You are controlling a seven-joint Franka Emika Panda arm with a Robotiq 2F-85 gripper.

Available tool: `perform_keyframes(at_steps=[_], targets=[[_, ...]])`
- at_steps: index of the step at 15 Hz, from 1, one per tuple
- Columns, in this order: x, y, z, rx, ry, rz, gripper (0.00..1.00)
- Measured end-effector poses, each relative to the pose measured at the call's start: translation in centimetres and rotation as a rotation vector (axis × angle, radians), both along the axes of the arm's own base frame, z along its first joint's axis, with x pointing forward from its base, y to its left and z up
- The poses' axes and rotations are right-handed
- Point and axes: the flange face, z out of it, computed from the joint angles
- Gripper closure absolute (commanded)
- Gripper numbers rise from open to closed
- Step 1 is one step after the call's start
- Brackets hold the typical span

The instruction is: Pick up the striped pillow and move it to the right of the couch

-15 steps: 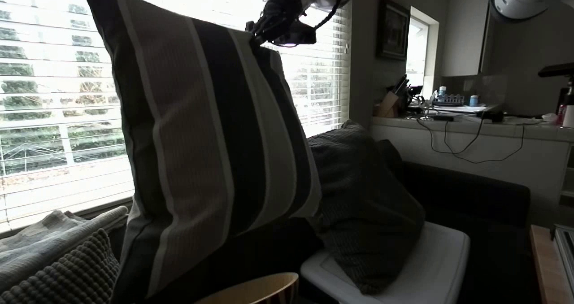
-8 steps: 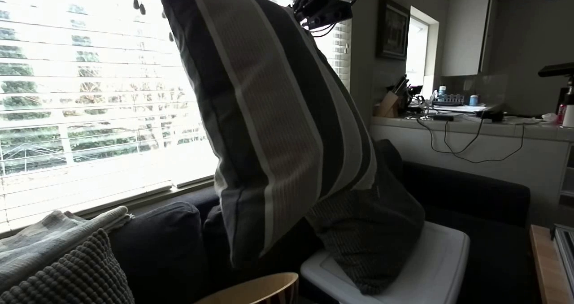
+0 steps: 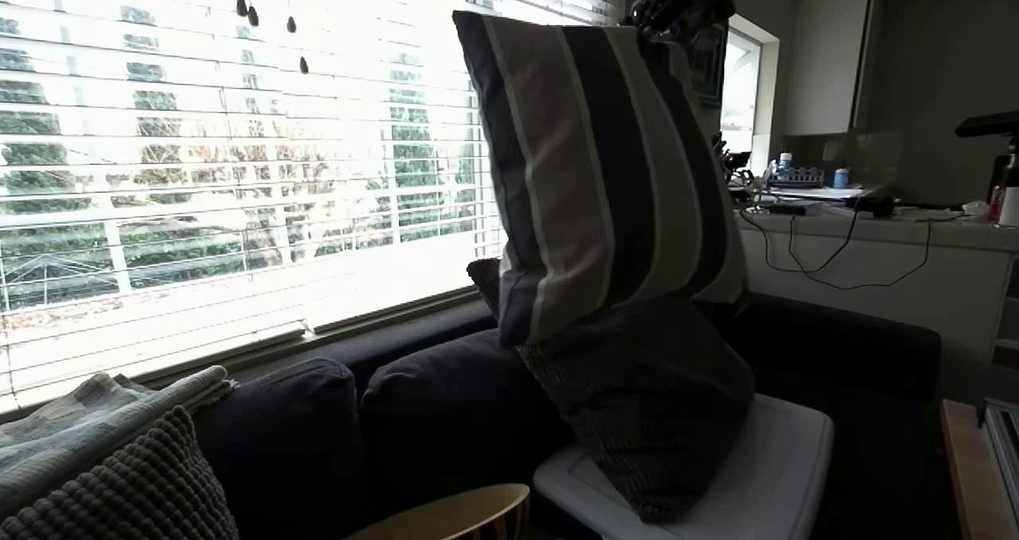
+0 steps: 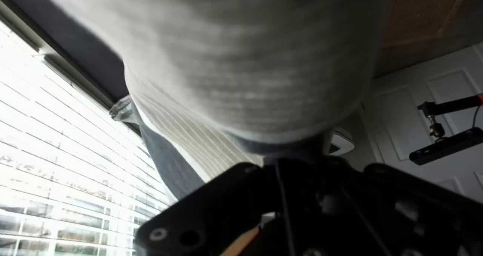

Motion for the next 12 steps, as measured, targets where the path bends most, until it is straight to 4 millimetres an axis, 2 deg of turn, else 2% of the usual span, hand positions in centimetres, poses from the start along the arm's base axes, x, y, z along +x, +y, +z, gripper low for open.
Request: perform_keyframes(at_steps=[3, 6, 11, 12], targets=[[-3.7, -6.4, -0.8, 0.017, 0.047, -0.083, 0.98], [-7.0, -12.2, -2.7, 0.029, 0.092, -0.131, 0.98], [-10.2, -20.2, -6.4, -0.004, 0.1, -0.147, 0.98], [-10.6, -21.6, -7.0, -0.022, 0.094, -0.151, 0.92]])
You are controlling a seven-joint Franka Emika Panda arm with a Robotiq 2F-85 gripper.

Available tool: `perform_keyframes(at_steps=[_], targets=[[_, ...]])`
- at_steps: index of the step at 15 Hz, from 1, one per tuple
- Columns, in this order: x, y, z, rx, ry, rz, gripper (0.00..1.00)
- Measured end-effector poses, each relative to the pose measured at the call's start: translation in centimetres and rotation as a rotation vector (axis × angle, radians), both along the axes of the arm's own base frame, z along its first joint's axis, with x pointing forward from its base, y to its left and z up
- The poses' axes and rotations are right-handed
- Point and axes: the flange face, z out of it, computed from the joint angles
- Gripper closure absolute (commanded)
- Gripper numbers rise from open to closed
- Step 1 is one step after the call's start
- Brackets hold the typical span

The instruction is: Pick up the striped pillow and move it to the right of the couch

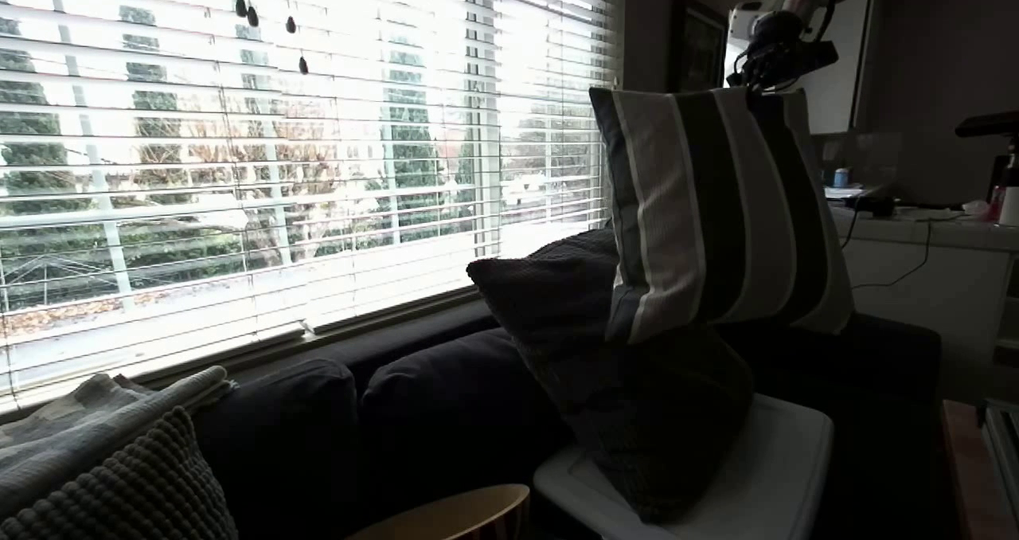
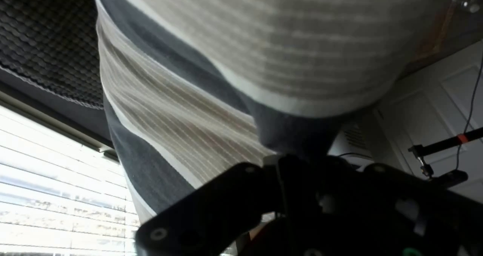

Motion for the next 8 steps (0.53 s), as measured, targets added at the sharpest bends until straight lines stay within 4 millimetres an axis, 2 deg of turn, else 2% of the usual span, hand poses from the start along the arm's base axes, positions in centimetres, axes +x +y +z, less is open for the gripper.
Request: perform_keyframes(at_steps=[2, 3, 8], targets=[[-0.2, -2.6, -0.8, -0.036, -0.029, -0.023, 0.92], [-0.3, -3.2, -1.1, -0.04, -0.032, -0.028, 0.92], [0.0, -3.4, -1.1, -0.044, -0.033, -0.026, 0.92]])
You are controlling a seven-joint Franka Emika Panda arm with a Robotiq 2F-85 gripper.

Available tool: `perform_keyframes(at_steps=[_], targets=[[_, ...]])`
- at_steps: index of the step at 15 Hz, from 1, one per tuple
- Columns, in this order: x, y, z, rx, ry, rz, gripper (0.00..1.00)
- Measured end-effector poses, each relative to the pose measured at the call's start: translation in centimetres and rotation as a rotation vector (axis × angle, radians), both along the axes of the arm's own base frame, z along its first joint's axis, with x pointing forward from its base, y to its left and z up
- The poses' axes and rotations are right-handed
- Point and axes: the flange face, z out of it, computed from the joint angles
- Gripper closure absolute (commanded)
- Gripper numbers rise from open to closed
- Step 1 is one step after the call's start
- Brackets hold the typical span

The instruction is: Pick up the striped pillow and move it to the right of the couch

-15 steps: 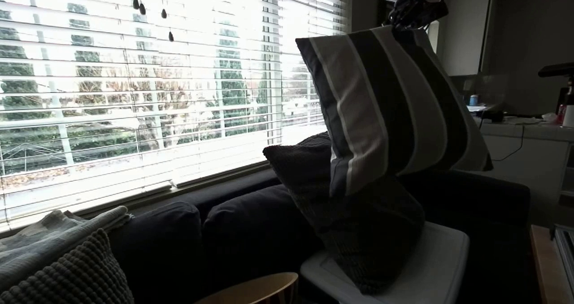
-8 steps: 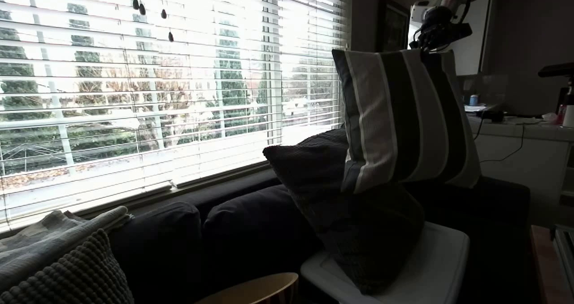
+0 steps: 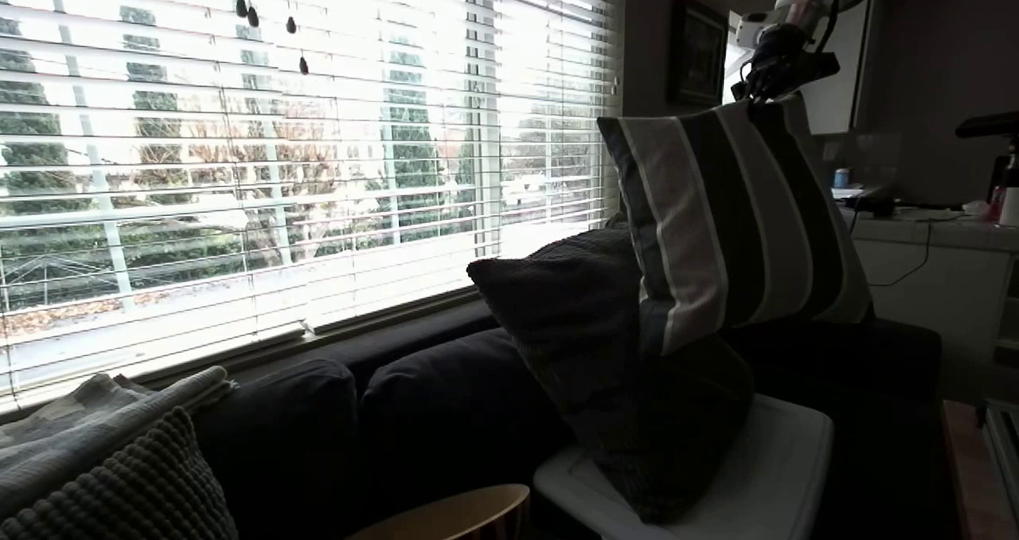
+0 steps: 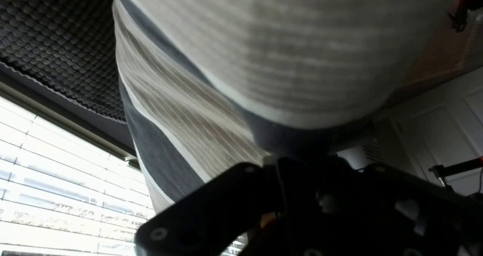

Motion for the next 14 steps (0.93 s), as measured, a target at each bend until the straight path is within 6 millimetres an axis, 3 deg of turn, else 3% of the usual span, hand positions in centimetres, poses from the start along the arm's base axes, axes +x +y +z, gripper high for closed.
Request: perform_keyframes(at_steps=[4, 6, 9, 14], targets=[[0.1, 0.1, 0.2, -0.003, -0.004, 0.003, 0.92], [0.1, 0.1, 0.2, -0.004, -0.004, 0.004, 0.98], [0.5, -0.4, -0.8, 0.002, 0.016, -0.003, 0.98], [1.6, -5.0, -4.6, 0.023, 0.105, -0.006, 0.98]])
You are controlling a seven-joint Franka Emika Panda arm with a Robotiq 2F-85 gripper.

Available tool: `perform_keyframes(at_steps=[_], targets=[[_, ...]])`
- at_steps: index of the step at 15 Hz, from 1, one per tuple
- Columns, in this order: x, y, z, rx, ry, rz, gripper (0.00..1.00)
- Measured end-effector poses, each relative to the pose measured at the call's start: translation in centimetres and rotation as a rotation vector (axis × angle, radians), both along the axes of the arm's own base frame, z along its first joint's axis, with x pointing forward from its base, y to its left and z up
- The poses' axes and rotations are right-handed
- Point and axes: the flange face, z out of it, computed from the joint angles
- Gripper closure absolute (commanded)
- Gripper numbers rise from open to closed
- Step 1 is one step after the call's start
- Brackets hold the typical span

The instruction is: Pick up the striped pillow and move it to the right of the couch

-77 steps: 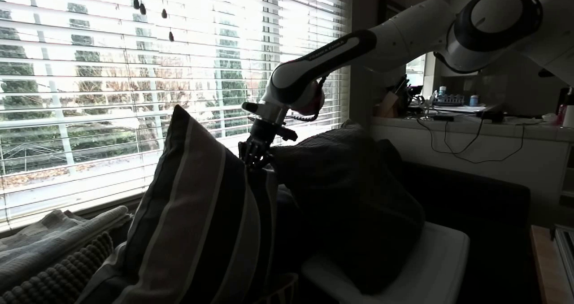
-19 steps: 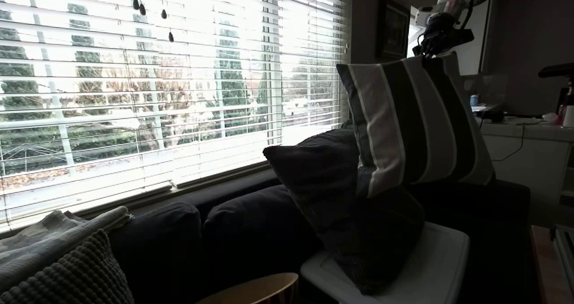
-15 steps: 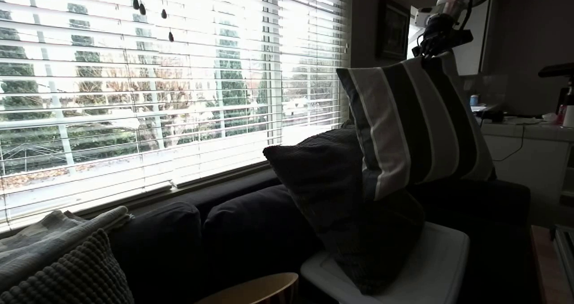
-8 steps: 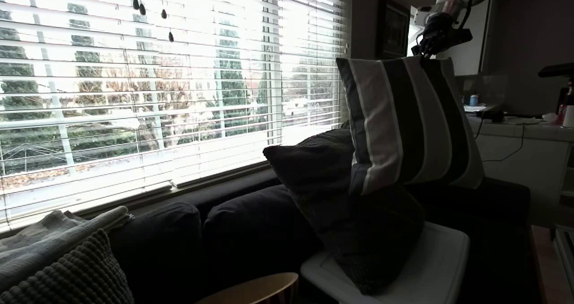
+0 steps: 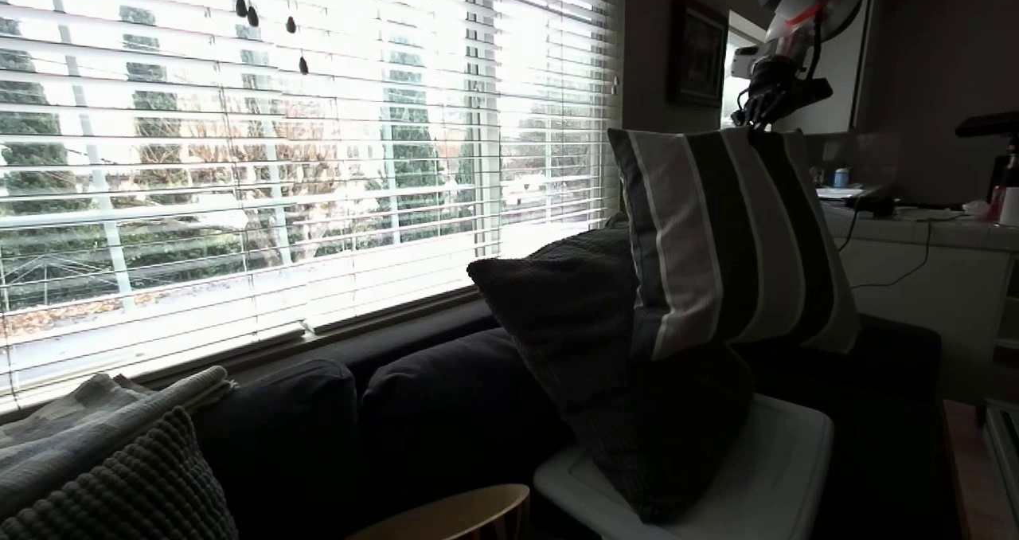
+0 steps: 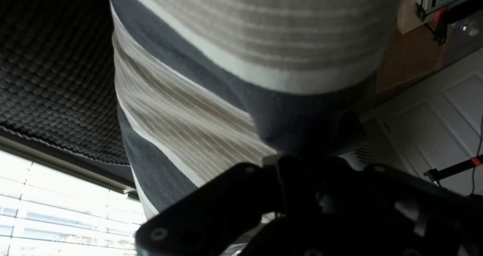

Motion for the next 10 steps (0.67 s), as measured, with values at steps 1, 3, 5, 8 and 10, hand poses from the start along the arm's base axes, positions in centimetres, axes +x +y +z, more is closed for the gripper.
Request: perform_keyframes(at_steps=[1, 3, 5, 8, 10], targets=[[0.0, -1.3, -0.5, 0.004, 0.014, 0.003, 0.98], [0.0, -4.0, -1.3, 0.004, 0.035, 0.004, 0.98], [-0.1, -7.0, -2.2, -0.013, 0.047, -0.014, 0.98], [-0.3, -11.6, -3.9, -0.055, 0.06, -0.043, 0.98], [-0.5, -14.4, -5.3, -0.078, 0.069, -0.056, 0.98]])
